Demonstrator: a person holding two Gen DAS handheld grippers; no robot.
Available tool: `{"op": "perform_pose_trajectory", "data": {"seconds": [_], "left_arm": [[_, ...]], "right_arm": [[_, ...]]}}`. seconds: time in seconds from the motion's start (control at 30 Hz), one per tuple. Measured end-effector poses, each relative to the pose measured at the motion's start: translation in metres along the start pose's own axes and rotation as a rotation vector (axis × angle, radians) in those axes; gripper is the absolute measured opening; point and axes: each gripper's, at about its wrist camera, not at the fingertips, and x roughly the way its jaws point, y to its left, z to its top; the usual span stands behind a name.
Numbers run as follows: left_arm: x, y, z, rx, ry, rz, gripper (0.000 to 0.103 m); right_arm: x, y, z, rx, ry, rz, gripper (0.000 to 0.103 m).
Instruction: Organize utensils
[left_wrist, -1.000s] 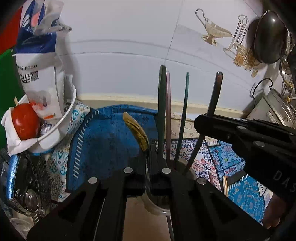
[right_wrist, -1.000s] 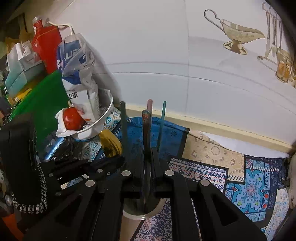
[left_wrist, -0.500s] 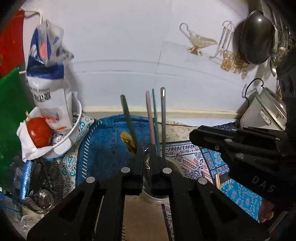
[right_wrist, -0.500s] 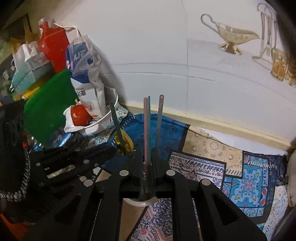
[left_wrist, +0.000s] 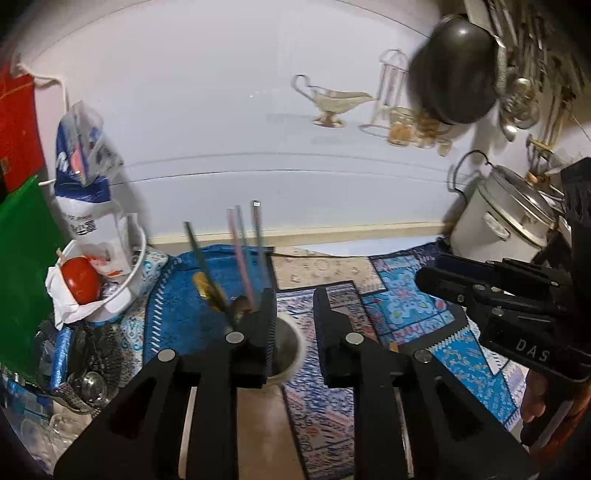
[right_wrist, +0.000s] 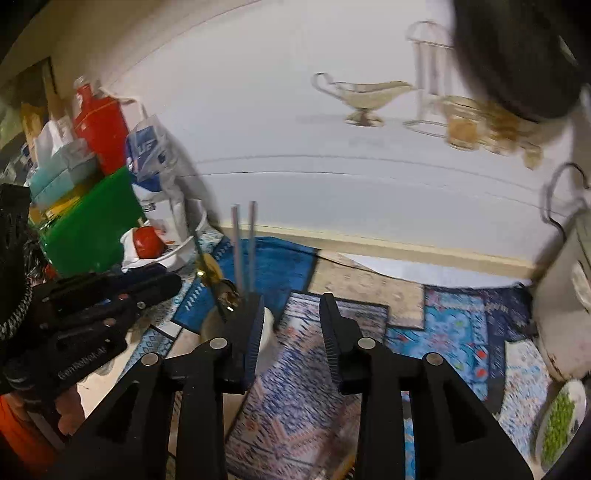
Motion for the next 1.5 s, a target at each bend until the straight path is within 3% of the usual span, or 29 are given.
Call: {"op": "perform_pose_trajectory", "data": {"seconds": [0.37, 0.73, 1.0, 1.27, 1.43, 1.5], "left_arm": [[0.029, -0.063, -0.023, 0.058, 0.11, -0.066, 0.026], [0.11, -0.103, -0.087, 0.119, 0.39, -0.085, 0.026], [0.159, -0.105, -0.114, 0.092, 0.505, -0.056, 0.026], [0.183, -0.104, -0.114, 0.057, 0.535, -0.061, 0.025], [0.192, -0.107, -0.106, 0.071, 0.511, -0.044, 0.006], [0.193, -0.104, -0.105, 0.064, 0.505, -0.051, 0.006]], "right_arm": [[-0.029, -0.058, -0.049, 0.107, 0.046, -0.122, 0.033], [-0.01, -0.103, -0.11, 0.194, 0.193, -0.208, 0.033], [0.017, -0.119, -0.139, 0.24, 0.299, -0.185, 0.033], [0.035, -0.107, -0.153, 0.232, 0.354, -0.117, 0.033], [0.042, -0.096, -0.157, 0.226, 0.363, -0.084, 0.033], [0.047, -0.09, -0.161, 0.233, 0.371, -0.067, 0.033]]}}
